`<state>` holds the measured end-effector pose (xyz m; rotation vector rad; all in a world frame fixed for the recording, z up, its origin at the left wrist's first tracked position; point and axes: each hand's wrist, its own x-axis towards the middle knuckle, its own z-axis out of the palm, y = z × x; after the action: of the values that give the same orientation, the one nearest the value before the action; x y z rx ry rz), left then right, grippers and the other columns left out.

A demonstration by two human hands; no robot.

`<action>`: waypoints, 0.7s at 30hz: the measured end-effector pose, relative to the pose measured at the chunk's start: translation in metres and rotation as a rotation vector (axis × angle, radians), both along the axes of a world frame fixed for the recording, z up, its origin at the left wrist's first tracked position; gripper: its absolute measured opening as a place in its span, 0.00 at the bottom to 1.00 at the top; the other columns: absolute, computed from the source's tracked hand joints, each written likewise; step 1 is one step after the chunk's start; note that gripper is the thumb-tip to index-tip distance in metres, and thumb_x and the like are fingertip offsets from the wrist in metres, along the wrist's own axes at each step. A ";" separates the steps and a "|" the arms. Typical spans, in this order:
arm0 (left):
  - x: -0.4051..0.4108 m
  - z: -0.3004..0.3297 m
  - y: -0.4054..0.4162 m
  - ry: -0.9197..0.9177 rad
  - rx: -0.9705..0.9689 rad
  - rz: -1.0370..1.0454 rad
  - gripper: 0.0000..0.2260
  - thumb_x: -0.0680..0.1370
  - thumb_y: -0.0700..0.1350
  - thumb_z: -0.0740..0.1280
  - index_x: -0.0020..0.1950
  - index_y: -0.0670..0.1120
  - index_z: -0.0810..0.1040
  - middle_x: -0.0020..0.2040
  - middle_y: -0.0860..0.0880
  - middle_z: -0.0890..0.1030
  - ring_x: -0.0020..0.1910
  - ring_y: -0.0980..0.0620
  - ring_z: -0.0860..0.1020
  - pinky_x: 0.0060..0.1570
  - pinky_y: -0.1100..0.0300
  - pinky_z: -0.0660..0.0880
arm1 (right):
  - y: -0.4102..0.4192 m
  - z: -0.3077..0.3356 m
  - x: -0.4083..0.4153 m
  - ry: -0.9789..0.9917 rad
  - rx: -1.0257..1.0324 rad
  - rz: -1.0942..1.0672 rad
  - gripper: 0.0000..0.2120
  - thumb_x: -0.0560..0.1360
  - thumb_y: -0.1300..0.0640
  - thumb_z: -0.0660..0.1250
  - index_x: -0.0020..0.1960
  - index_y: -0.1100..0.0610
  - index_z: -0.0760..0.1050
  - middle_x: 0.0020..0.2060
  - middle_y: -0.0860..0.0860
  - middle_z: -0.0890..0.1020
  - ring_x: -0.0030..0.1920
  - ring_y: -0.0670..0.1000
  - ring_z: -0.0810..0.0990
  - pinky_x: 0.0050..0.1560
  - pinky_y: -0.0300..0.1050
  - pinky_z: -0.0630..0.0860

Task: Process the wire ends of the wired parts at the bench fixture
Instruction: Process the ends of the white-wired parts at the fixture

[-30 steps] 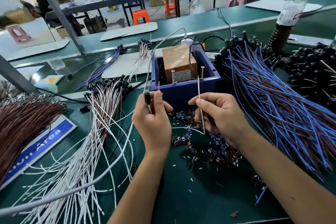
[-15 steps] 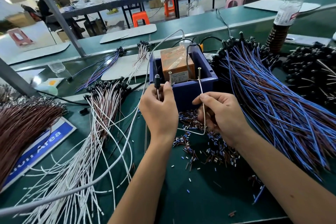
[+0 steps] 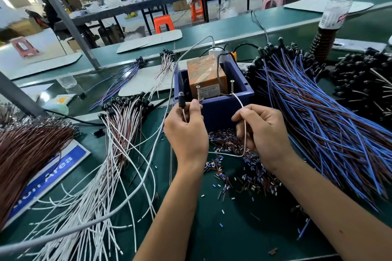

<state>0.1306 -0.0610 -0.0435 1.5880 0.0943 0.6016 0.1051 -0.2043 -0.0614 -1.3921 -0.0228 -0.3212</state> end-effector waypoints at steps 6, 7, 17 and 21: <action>-0.001 0.001 0.000 -0.043 -0.020 -0.069 0.08 0.77 0.45 0.64 0.40 0.48 0.81 0.29 0.51 0.75 0.28 0.52 0.70 0.30 0.55 0.66 | -0.001 0.000 0.002 -0.031 0.022 -0.134 0.16 0.80 0.61 0.62 0.36 0.58 0.80 0.23 0.52 0.72 0.21 0.47 0.64 0.22 0.36 0.61; -0.001 0.001 0.000 -0.048 -0.013 -0.078 0.08 0.77 0.44 0.64 0.41 0.48 0.82 0.29 0.51 0.76 0.28 0.52 0.70 0.29 0.56 0.66 | -0.001 0.000 0.003 -0.038 0.026 -0.151 0.14 0.79 0.60 0.62 0.37 0.59 0.80 0.23 0.52 0.72 0.21 0.46 0.64 0.23 0.36 0.61; -0.001 -0.005 0.001 -0.128 0.003 -0.055 0.07 0.80 0.43 0.66 0.43 0.48 0.80 0.30 0.51 0.77 0.28 0.53 0.73 0.31 0.58 0.70 | -0.011 0.006 0.004 -0.273 -0.299 -0.388 0.07 0.86 0.56 0.63 0.56 0.52 0.80 0.29 0.40 0.77 0.26 0.43 0.72 0.27 0.35 0.67; -0.002 -0.010 0.001 -0.203 0.013 -0.095 0.04 0.81 0.40 0.66 0.47 0.48 0.76 0.30 0.51 0.78 0.28 0.55 0.76 0.32 0.64 0.73 | -0.014 0.010 0.011 -0.323 -0.514 -0.617 0.08 0.84 0.58 0.65 0.51 0.56 0.82 0.35 0.45 0.82 0.35 0.45 0.80 0.36 0.37 0.75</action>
<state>0.1288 -0.0604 -0.0538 1.5266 -0.1361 0.6861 0.1162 -0.2179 -0.0519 -1.8231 0.0644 -1.1142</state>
